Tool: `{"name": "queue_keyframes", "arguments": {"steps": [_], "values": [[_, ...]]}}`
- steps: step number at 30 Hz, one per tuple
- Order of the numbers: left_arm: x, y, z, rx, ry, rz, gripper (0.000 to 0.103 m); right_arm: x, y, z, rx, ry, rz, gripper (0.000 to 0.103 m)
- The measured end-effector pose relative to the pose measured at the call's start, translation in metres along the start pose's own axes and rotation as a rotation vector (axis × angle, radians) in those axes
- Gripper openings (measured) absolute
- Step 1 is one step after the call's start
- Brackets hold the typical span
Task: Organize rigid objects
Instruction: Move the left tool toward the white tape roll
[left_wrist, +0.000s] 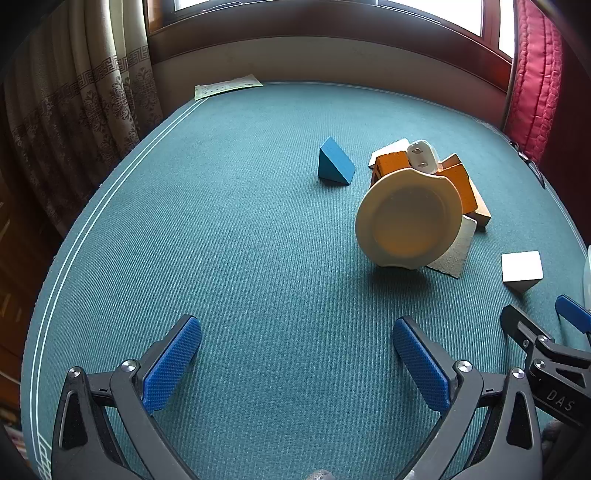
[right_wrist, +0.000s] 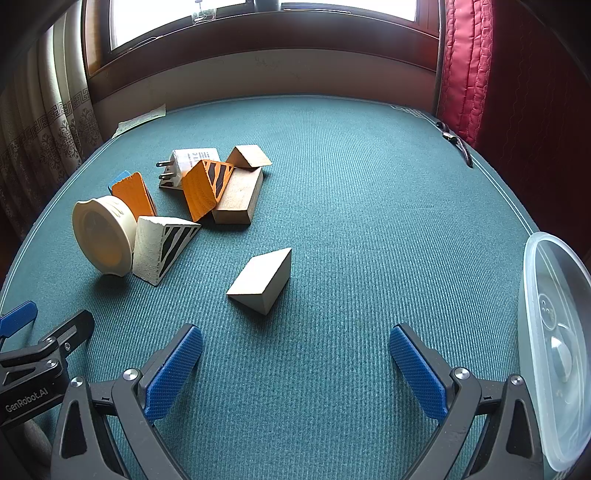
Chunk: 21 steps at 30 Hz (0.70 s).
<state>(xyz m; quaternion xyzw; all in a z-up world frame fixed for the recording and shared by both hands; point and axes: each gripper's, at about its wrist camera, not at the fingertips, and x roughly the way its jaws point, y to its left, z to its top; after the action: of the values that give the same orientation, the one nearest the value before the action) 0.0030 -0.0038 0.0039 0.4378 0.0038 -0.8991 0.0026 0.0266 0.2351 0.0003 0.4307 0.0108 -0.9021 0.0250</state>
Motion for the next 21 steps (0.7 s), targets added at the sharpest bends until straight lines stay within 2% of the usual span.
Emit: {"name": "queue_keyframes", "arguments": {"steps": [21], "values": [[0.0064, 0.0024, 0.0002, -0.010, 0.006, 0.006, 0.103, 0.0040, -0.0004, -0.0031, -0.016, 0.007, 0.015, 0.103]]}}
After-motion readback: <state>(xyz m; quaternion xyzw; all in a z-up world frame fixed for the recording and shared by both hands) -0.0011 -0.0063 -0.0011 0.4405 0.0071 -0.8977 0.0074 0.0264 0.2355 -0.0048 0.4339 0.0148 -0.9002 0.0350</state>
